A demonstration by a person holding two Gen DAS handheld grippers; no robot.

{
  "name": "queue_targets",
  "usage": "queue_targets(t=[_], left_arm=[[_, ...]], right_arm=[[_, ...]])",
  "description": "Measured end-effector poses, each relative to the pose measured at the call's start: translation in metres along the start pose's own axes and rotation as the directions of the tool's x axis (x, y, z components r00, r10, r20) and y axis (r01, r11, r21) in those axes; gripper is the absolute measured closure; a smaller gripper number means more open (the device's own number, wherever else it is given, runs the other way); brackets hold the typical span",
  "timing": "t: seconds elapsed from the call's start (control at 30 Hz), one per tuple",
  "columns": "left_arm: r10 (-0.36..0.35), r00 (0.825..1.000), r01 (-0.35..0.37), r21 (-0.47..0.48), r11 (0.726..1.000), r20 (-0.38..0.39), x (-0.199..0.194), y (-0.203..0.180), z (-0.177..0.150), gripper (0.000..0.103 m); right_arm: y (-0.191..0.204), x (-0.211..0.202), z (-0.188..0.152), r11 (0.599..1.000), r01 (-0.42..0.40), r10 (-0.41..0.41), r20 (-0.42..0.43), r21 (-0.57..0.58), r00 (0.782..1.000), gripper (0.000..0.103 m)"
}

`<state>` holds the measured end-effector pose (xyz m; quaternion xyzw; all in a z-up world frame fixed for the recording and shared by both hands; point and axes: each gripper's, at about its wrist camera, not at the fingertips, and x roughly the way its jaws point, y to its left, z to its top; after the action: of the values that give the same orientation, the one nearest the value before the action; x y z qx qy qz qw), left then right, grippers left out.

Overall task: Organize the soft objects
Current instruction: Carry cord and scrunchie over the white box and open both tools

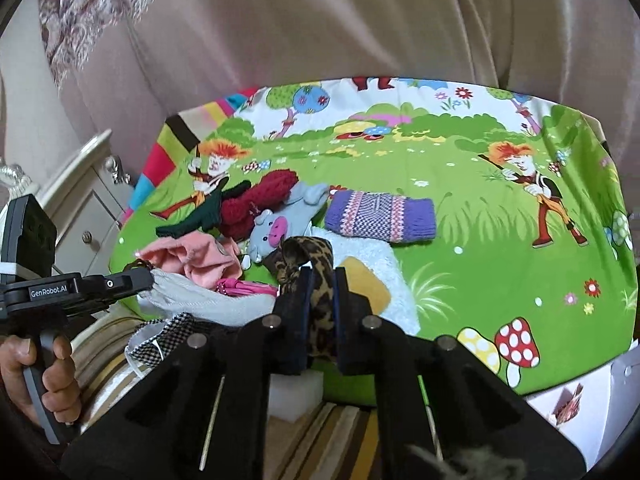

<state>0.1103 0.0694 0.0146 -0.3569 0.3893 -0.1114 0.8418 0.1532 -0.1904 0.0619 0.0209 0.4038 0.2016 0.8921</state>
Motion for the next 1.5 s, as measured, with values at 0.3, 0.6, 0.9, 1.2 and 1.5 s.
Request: queue_targets(t=[0.3, 0.6, 0.9, 1.2, 1.5], left_arm=[[-0.079, 0.995, 0.078, 0.019, 0.997, 0.062, -0.017, -0.02, -0.002, 0.091], [-0.12, 0.987, 0.109, 0.103, 0.989, 0.109, -0.03, -0.056, -0.01, 0.091], [-0.169, 0.984, 0.154, 0.195, 0.969, 0.063, -0.021, -0.104, -0.022, 0.091], [-0.219, 0.973, 0.23, 0.296, 0.927, -0.072, 0.017, -0.167, -0.063, 0.091], [-0.212, 0.946, 0.296, 0.393, 0.87, -0.243, 0.067, -0.225, -0.115, 0.091]], right_arm=[[-0.016, -0.03, -0.012, 0.999, 0.004, -0.006, 0.036, 0.043, 0.999, 0.091], [-0.044, -0.062, -0.027, 0.994, 0.018, -0.025, 0.063, 0.107, 0.998, 0.091], [-0.08, -0.1, -0.041, 0.983, 0.054, -0.072, 0.099, 0.175, 0.992, 0.091], [-0.13, -0.138, -0.062, 0.954, 0.138, -0.174, 0.117, 0.265, 0.978, 0.091], [-0.175, -0.168, -0.081, 0.91, 0.246, -0.298, 0.113, 0.334, 0.948, 0.091]])
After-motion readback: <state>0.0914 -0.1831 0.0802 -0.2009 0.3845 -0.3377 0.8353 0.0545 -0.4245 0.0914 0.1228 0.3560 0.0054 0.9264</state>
